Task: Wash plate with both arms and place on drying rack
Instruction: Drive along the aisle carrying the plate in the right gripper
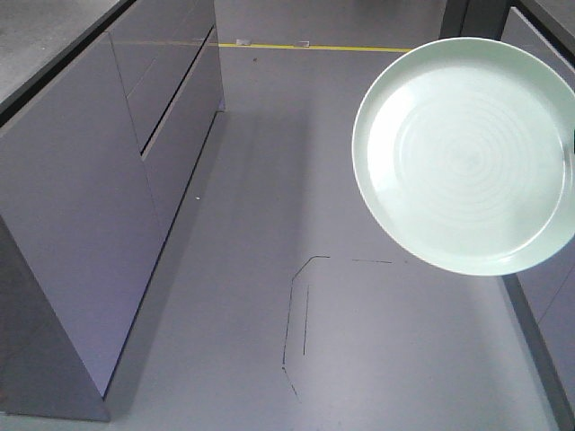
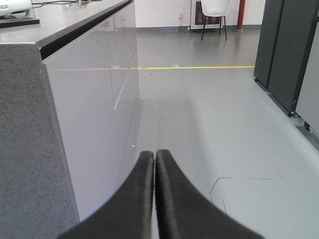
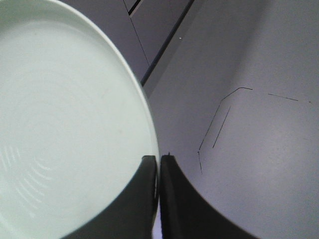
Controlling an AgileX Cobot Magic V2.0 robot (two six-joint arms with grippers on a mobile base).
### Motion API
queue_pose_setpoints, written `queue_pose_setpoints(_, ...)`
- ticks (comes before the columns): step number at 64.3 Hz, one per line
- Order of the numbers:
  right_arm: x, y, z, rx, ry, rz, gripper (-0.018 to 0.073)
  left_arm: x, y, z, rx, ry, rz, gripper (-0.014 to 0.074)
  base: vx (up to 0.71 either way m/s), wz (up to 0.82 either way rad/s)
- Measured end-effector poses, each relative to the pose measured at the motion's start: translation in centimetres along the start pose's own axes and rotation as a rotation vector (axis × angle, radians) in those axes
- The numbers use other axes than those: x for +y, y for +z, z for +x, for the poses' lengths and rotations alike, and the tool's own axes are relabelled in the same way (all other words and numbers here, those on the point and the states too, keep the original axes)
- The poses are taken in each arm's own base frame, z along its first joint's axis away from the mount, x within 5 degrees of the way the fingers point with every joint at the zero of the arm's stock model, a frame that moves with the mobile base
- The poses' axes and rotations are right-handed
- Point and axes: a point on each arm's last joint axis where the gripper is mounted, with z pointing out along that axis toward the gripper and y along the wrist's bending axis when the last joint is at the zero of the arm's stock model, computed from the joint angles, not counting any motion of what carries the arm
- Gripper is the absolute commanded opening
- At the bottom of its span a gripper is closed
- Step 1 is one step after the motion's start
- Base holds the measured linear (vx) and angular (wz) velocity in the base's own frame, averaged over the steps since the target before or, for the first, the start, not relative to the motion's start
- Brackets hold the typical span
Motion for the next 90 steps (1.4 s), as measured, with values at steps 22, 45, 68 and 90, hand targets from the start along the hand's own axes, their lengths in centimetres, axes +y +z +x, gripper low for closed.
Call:
queue_pose_setpoints(22, 0.00, 0.00, 0.00, 0.000, 0.000, 0.000, -0.0006, 0.00, 0.00, 0.00, 0.000, 0.000, 0.000, -0.0006, 0.23, -0.03)
queue_pose_setpoints(45, 0.00, 0.00, 0.00, 0.000, 0.000, 0.000, -0.0006, 0.00, 0.00, 0.00, 0.000, 0.000, 0.000, -0.0006, 0.22, -0.04)
queue_pose_setpoints(68, 0.00, 0.00, 0.00, 0.000, 0.000, 0.000, -0.0006, 0.00, 0.00, 0.00, 0.000, 0.000, 0.000, -0.0006, 0.21, -0.04)
queue_pose_setpoints(90, 0.00, 0.00, 0.00, 0.000, 0.000, 0.000, -0.0006, 0.00, 0.00, 0.00, 0.000, 0.000, 0.000, -0.0006, 0.21, -0.02)
